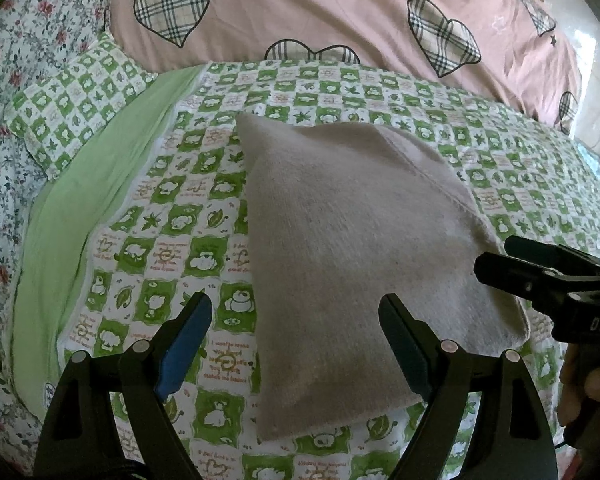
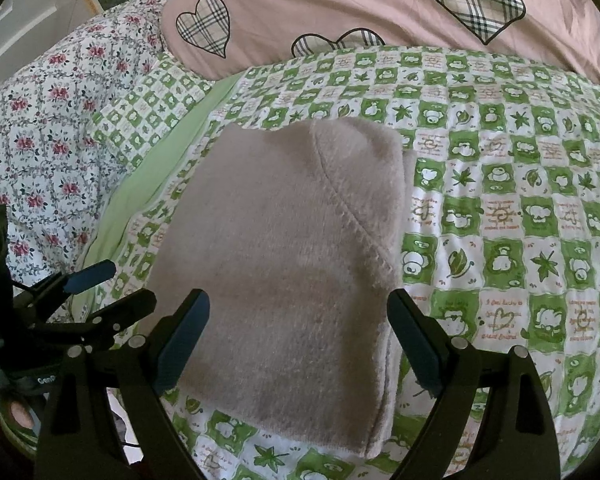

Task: Fold small clothes

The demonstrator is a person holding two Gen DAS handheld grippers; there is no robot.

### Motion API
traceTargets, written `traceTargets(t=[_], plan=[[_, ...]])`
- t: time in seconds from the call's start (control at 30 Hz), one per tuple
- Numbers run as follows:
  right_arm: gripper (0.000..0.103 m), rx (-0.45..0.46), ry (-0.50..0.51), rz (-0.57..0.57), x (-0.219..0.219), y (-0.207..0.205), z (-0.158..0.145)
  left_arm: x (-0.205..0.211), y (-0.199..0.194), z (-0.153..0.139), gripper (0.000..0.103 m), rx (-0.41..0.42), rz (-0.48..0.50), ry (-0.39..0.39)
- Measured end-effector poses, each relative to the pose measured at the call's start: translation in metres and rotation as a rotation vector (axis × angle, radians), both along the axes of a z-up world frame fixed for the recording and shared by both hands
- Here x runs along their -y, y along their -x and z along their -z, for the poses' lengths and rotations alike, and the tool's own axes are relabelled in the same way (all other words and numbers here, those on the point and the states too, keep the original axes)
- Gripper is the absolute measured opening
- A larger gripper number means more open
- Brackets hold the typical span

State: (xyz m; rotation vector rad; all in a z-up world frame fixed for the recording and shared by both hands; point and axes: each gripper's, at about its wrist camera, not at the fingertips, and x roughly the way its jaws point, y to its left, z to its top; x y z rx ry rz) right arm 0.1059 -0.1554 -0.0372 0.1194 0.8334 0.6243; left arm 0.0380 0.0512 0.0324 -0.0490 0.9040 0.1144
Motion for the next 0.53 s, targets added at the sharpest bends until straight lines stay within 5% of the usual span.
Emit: traceTargets(t=[0.53], plan=[[0.090, -0.002, 0.000, 0.001, -0.0008, -0.0025, 0.0021, -0.0016, 0.0009, -0.0034, 0.086, 0.030, -0.006, -0.012]])
